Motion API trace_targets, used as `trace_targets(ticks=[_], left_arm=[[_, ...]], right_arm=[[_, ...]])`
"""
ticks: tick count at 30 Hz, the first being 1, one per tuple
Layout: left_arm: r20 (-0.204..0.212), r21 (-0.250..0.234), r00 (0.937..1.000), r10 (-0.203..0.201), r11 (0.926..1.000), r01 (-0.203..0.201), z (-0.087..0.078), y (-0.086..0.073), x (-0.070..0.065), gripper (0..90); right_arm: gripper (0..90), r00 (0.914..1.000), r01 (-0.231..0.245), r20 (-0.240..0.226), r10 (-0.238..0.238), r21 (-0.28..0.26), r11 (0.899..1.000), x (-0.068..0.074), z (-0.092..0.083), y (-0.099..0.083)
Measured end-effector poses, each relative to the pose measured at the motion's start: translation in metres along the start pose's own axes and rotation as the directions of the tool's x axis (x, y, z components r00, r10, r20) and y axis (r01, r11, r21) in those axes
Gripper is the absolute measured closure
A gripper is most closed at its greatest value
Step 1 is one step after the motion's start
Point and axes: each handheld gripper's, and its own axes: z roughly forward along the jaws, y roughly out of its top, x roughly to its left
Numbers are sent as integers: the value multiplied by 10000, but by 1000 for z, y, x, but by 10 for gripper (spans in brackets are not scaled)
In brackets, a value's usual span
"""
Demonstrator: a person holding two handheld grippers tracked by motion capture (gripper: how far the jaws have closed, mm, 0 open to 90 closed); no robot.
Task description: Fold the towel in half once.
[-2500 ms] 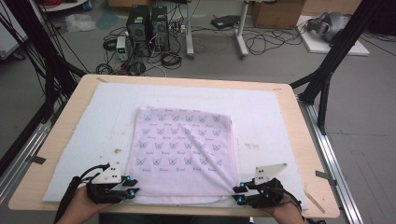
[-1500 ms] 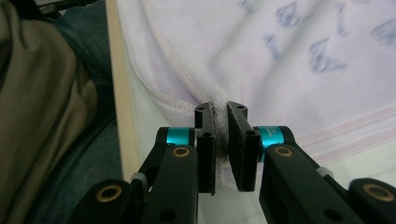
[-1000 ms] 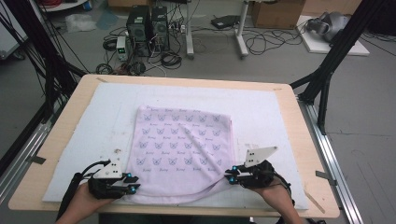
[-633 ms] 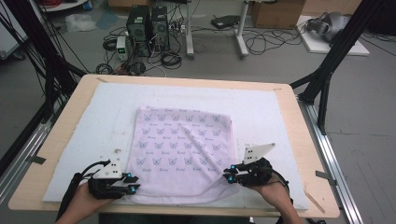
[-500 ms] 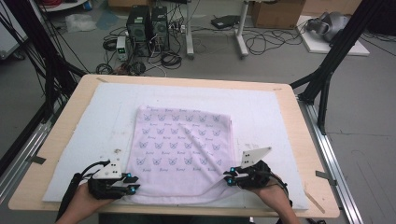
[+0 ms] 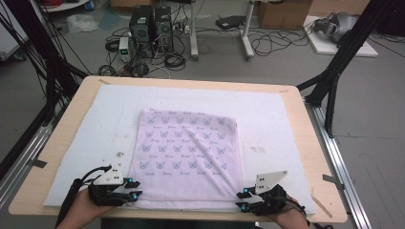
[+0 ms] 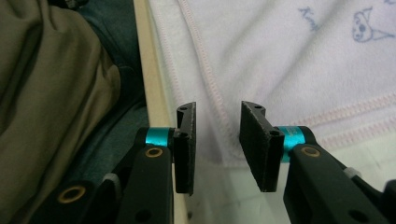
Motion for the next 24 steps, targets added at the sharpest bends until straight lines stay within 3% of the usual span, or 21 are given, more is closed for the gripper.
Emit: trace_targets(ticks=[4, 7, 11, 13, 14, 15, 16, 18, 20, 22, 24], left_arm=[[-14, 39, 10000, 80, 10000, -80, -1, 1, -1, 626], [-35, 47, 10000, 49, 10000, -49, -2, 0, 0, 650], [-44, 69, 9998, 203, 9998, -203, 0, -1, -2, 710], [18, 32, 9997, 257, 9997, -257, 0, -2, -3, 785], [18, 26, 9996, 274, 9996, -274, 0, -1, -2, 830], [21, 40, 9996, 272, 9996, -272, 0, 0, -2, 859], [-17, 74, 9993, 363, 9993, -363, 0, 1, -2, 869], [-114, -69, 9987, 492, 9988, -492, -5, 4, -3, 876], [-162, -297, 9984, 544, 9981, -549, -14, 8, -5, 877], [-88, -577, 9984, 563, 9967, -567, -22, 11, -8, 877], [52, -566, 9977, 677, 9961, -673, -26, 12, -13, 877]], right_arm=[[640, 9999, -57, -90, 50, -779, 9969, -6, -8, 7], [637, 9999, -85, -120, 74, -957, 9954, -14, -2, 17], [645, 9999, 12, -113, -17, -481, 9988, -22, 19, 23], [697, 9998, 110, -141, -110, 11, 9999, -20, 27, 23], [761, 9999, 150, 7, -150, -5, 9999, -19, 28, 22], [855, 9999, 128, -74, -128, -9, 9999, -20, 27, 22], [874, 9998, 160, -155, -160, 15, 9999, -19, 27, 22], [882, 9997, 214, -135, -213, 34, 9998, -19, 25, 23], [885, 9998, 185, -103, -188, -271, 9995, -18, 19, 24], [885, 9998, 197, -61, -200, -479, 9987, -16, 12, 25], [886, 9994, 307, -138, -317, -681, 9972, -12, 5, 26]])
